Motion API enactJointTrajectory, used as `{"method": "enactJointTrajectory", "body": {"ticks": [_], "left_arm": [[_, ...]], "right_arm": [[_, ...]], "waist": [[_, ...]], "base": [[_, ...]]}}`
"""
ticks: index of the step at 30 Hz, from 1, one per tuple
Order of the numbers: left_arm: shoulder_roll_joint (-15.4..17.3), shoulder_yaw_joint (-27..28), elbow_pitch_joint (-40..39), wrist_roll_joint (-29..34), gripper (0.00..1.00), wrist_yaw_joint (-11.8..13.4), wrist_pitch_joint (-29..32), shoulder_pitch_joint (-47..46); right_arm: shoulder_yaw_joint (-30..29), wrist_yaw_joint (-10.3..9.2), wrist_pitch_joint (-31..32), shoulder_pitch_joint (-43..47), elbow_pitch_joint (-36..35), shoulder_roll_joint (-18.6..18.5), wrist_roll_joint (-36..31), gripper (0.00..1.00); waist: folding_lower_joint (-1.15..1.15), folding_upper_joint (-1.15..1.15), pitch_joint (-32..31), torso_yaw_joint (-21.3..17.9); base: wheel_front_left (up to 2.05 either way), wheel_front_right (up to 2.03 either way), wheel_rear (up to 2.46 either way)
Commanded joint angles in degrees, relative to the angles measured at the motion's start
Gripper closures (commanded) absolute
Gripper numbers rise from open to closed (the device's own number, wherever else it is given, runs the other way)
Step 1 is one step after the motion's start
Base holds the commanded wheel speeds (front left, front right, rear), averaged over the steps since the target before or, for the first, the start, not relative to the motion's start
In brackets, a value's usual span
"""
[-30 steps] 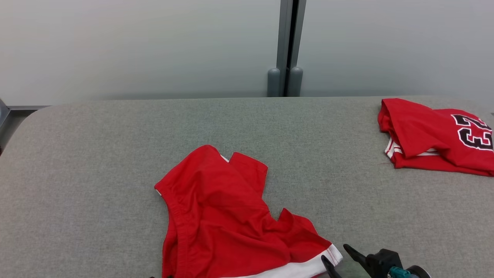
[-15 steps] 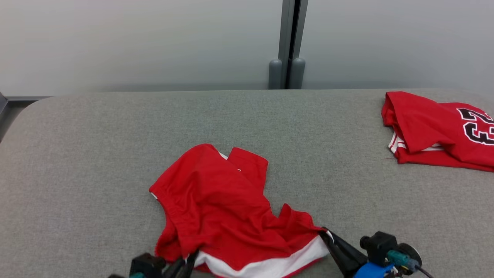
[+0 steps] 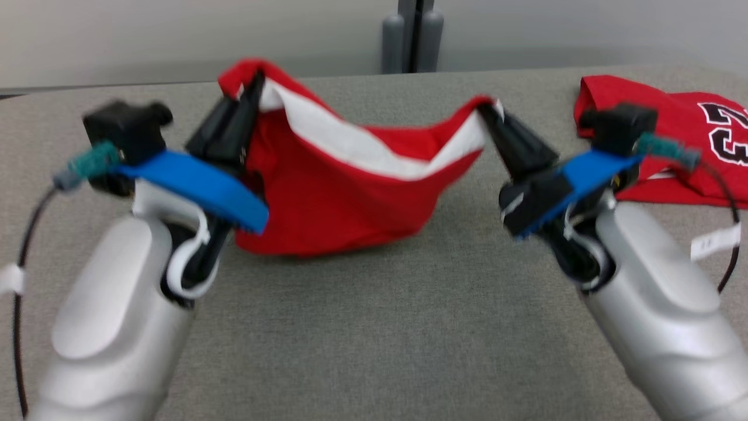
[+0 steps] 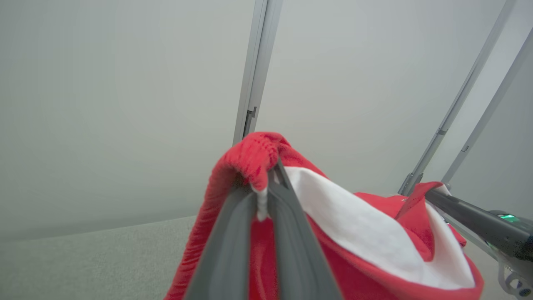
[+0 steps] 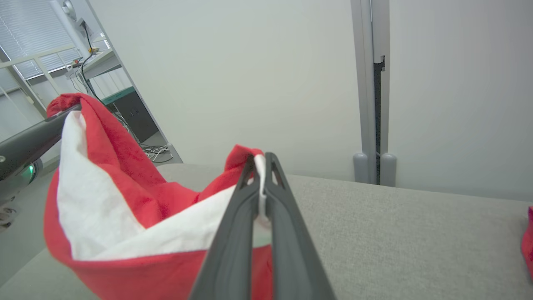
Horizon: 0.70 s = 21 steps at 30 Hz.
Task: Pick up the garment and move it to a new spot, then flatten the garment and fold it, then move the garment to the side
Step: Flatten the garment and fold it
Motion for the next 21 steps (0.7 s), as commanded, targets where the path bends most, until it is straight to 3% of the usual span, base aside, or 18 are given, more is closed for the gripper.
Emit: {"method": "enactJointTrajectory", "body": {"ticks": [1, 8, 13, 17, 21], "left_arm": [[0.03, 0.00, 1.13, -0.90, 1.00, -0.40, 0.68, -5.25], [-1.57, 2.63, 10.67, -7.22, 1.00, -0.28, 2.20, -32.05], [-1.92, -0.49, 17.24, -7.09, 1.00, -0.28, -0.80, -48.12], [-1.56, -4.41, 21.11, -8.53, 1.00, -0.28, -3.91, -54.15], [-0.52, -9.62, 22.96, -11.00, 1.00, -0.28, -6.61, -52.34]], "right_arm": [[-1.87, 0.02, 1.34, -4.80, 1.77, 1.10, 3.05, 1.00], [-9.83, 0.02, 5.98, -30.71, 13.23, 5.15, 10.54, 1.00], [-14.69, 0.03, 3.60, -45.08, 20.96, 7.16, 12.43, 1.00], [-15.55, 0.03, 1.28, -50.61, 24.92, 7.98, 13.74, 1.00], [-12.86, 0.02, 1.29, -48.20, 26.88, 8.25, 14.76, 1.00]], "waist": [[-0.01, 0.00, 2.19, 0.18], [-0.01, 0.00, 10.54, -2.02], [-0.01, 0.00, 14.28, -3.73], [-0.01, 0.00, 15.90, -4.44], [-0.01, 0.00, 16.29, -4.44]], "base": [[0.00, 0.00, 0.00], [0.00, 0.00, 0.00], [0.00, 0.00, 0.00], [0.00, 0.00, 0.00], [0.00, 0.00, 0.00]]}}
